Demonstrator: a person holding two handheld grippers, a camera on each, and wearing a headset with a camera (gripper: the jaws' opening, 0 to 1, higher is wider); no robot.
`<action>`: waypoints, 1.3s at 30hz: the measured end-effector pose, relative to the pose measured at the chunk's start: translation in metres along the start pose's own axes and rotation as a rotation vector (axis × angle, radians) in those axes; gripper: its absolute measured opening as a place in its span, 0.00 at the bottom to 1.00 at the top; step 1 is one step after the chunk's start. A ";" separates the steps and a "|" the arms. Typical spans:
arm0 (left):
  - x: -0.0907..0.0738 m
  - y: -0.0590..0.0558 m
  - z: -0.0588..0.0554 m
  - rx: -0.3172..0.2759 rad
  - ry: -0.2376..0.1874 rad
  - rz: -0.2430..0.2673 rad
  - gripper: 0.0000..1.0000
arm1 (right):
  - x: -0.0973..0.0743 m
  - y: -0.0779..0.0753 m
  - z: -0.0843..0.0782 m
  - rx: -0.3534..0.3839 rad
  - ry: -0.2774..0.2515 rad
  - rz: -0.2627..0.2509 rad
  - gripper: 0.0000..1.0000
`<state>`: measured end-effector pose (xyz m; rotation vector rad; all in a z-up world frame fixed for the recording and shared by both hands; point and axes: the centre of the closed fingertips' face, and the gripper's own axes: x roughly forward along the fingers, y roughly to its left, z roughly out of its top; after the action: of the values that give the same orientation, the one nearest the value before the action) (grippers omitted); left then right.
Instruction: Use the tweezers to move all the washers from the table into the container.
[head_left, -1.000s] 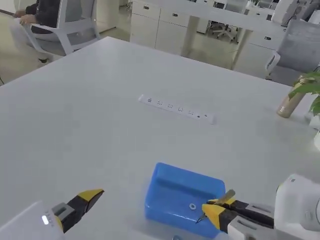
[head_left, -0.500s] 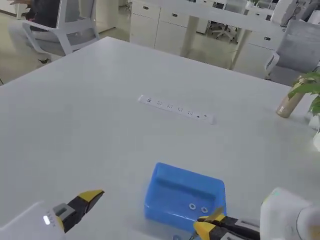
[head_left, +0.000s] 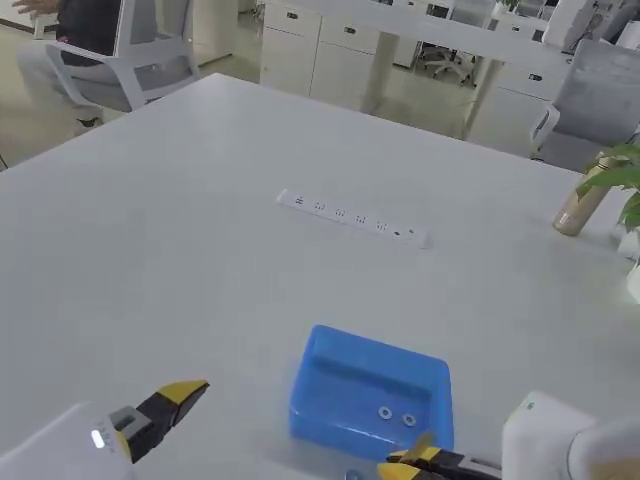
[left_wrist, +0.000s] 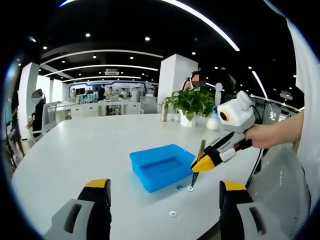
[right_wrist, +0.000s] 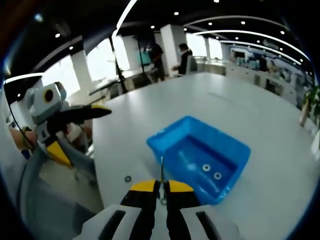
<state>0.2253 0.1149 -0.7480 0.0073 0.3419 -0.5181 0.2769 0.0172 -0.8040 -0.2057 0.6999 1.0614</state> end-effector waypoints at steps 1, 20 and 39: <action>0.000 0.000 0.000 0.000 -0.001 -0.001 0.91 | 0.000 0.000 0.000 0.002 0.001 0.000 0.03; 0.000 -0.001 -0.001 0.002 0.011 -0.004 0.90 | 0.006 0.004 -0.008 -0.003 0.021 0.012 0.03; 0.001 -0.008 -0.005 -0.004 0.030 -0.035 0.87 | 0.010 0.020 -0.006 -0.184 0.016 -0.020 0.03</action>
<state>0.2205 0.1083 -0.7528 0.0053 0.3730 -0.5529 0.2603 0.0318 -0.8111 -0.3791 0.6137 1.1059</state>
